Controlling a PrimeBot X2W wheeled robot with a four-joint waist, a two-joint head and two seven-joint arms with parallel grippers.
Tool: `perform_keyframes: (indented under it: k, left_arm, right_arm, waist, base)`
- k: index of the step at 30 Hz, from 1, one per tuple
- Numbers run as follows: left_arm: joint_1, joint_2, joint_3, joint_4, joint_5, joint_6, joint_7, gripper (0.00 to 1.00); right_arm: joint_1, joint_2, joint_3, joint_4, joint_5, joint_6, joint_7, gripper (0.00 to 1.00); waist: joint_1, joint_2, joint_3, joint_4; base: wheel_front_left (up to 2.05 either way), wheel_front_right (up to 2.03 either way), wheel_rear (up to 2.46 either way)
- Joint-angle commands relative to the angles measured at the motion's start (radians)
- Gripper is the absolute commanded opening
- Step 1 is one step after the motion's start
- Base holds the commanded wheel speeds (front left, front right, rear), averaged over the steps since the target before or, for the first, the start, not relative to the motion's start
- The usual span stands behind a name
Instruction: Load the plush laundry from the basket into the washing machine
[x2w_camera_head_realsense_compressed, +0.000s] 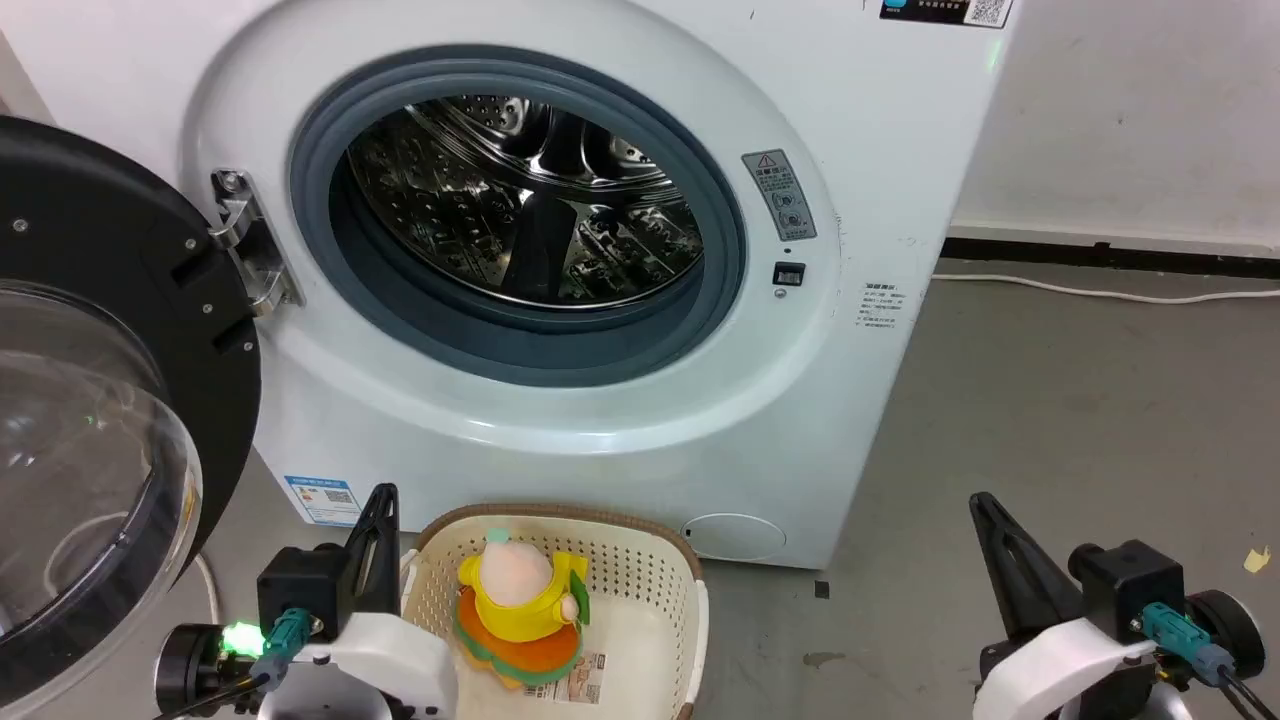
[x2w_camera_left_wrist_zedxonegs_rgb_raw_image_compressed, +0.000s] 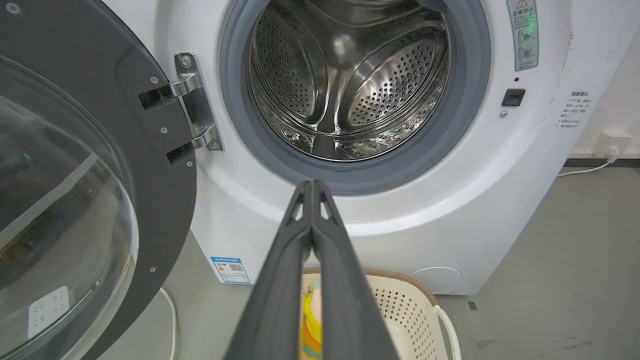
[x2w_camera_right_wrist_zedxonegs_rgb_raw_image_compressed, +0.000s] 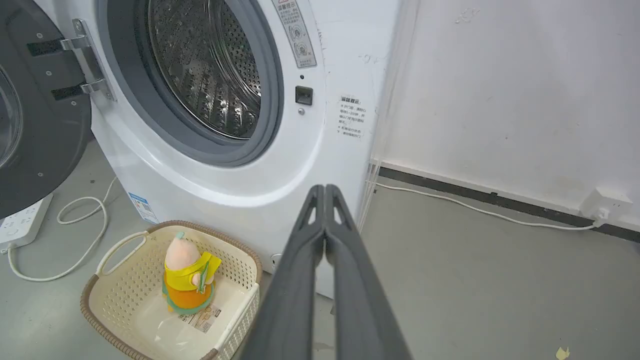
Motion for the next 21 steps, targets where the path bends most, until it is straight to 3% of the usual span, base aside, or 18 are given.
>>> perform_keyframes:
  k: [1, 21]
  left_arm:
    - [0.015, 0.000, 0.003, -0.004, 0.003, 0.003, 0.000, 0.00]
    - [0.015, 0.000, 0.003, -0.004, 0.003, 0.003, 0.000, 0.00]
  right_arm:
    - [-0.002, 0.000, -0.003, -0.004, -0.008, -0.001, 0.001, 0.00]
    - [-0.002, 0.000, -0.003, -0.004, -0.008, -0.001, 0.001, 0.00]
  waist:
    - [0.0000, 0.0000, 0.000, 0.000]
    - [0.0000, 0.0000, 0.000, 0.000]
  base:
    - [0.00, 0.00, 0.00]
    - [0.00, 0.00, 0.00]
